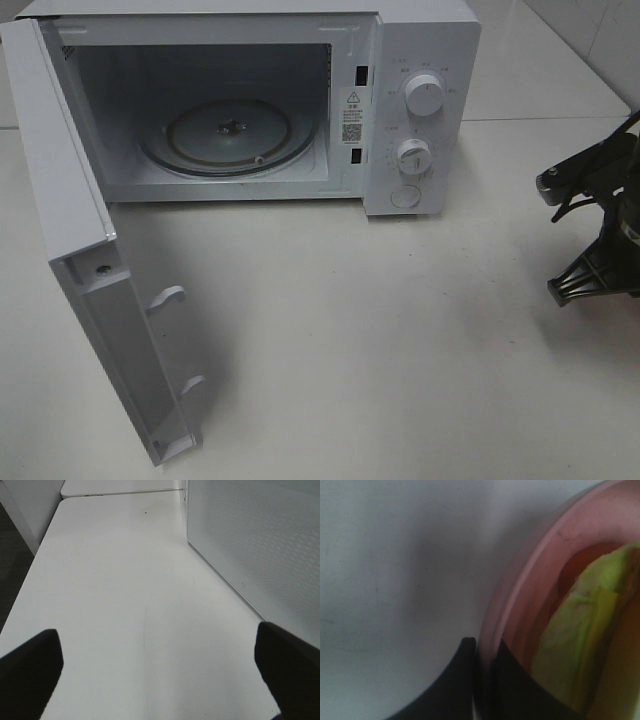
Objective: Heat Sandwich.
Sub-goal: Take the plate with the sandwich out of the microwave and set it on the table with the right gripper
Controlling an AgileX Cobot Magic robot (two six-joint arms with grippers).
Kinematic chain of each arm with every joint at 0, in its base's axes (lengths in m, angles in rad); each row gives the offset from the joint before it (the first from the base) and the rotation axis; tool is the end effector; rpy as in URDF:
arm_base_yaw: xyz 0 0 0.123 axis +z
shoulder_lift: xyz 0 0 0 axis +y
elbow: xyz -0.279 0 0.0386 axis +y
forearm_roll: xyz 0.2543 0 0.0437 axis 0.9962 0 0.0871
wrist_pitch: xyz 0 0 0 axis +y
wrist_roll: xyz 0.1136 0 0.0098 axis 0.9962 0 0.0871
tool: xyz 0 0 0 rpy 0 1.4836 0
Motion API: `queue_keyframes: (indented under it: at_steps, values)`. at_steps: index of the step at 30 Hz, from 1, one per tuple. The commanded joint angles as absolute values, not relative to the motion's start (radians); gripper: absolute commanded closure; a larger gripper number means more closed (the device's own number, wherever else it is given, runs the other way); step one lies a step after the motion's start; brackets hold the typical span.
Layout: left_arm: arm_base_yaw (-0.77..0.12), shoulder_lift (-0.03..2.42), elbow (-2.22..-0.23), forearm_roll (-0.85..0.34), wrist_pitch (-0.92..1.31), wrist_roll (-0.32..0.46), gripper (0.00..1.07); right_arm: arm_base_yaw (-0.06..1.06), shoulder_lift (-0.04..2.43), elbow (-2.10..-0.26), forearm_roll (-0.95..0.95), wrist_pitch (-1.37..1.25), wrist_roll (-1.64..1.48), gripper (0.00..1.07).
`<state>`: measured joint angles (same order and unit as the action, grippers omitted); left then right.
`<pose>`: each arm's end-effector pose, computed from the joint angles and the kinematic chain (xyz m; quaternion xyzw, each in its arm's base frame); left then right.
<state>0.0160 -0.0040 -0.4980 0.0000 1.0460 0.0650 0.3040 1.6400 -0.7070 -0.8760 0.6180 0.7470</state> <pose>0.0250 0.0004 0.2707 0.0208 0.8486 0.0214 0.5282 0.2768 0.0336 0.1228 -0.1253 0.9552 -0.2040 0.1743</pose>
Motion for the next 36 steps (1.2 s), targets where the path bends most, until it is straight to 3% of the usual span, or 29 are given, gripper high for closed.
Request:
queue_keyframes:
  at_steps: [1, 24, 31, 35, 36]
  values:
    - [0.015, -0.028, -0.495, -0.008, 1.037, 0.064, 0.05, 0.303, 1.665, -0.710, -0.931, 0.612, 0.780, 1.05]
    - [0.015, -0.028, -0.495, -0.008, 1.037, 0.064, 0.05, 0.303, 1.820, -0.710, -0.988, 0.515, 0.850, 1.01]
    - [0.015, -0.028, -0.495, -0.008, 1.037, 0.064, 0.05, 0.303, 1.820, -0.710, -0.985, 0.511, 0.853, 0.89]
    - [0.015, -0.028, -0.495, -0.008, 1.037, 0.064, 0.05, 0.303, 1.815, -0.711, -0.978, 0.511, 0.853, 0.71]
    - [0.015, -0.028, -0.495, -0.008, 1.037, 0.064, 0.05, 0.303, 1.815, -0.711, -0.978, 0.511, 0.853, 0.71]
